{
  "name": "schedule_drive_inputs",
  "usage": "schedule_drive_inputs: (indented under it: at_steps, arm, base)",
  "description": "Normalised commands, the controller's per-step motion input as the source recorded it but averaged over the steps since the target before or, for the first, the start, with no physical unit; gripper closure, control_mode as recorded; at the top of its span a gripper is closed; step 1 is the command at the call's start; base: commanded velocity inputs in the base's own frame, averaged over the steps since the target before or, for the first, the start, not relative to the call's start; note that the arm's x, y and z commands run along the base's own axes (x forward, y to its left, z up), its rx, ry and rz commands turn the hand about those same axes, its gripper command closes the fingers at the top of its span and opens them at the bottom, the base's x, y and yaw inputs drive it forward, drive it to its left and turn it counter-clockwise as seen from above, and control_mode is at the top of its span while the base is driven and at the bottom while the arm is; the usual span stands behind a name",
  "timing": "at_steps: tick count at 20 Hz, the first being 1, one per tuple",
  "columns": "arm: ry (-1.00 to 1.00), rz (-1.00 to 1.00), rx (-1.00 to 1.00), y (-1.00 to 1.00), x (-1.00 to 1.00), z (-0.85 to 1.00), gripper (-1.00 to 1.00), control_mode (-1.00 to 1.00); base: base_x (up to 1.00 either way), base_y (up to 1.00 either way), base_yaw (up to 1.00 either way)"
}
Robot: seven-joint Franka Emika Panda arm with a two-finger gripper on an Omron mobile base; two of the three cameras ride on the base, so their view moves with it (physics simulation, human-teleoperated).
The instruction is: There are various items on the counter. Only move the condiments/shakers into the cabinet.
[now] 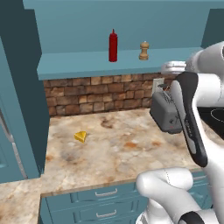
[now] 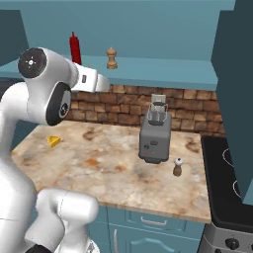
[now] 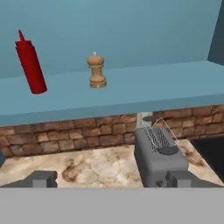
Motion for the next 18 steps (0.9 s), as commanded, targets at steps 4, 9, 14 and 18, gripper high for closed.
schedule_drive_inputs:
  at_steps: [4,9,14,18]
  arm:
    - [0.29,-0.06,-0.01,-0.78,-0.13,-0.73,-1.0,-1.0]
    - [0.3,-0.14,0.0,-0.43,0.01,-0.8,-1.0,-1.0]
    - [0.12,-0.18,0.0,-0.39,0.04,-0.82,-1.0,-1.0]
    - [0.0,-0.11,0.0,-0.5,0.17,-0.73,-1.0,-1.0]
  base:
    - [0.0,0.0,0.0]
    - [0.0,0.0,0.0]
    - [0.0,0.0,0.0]
    - [0.0,0.0,0.0]
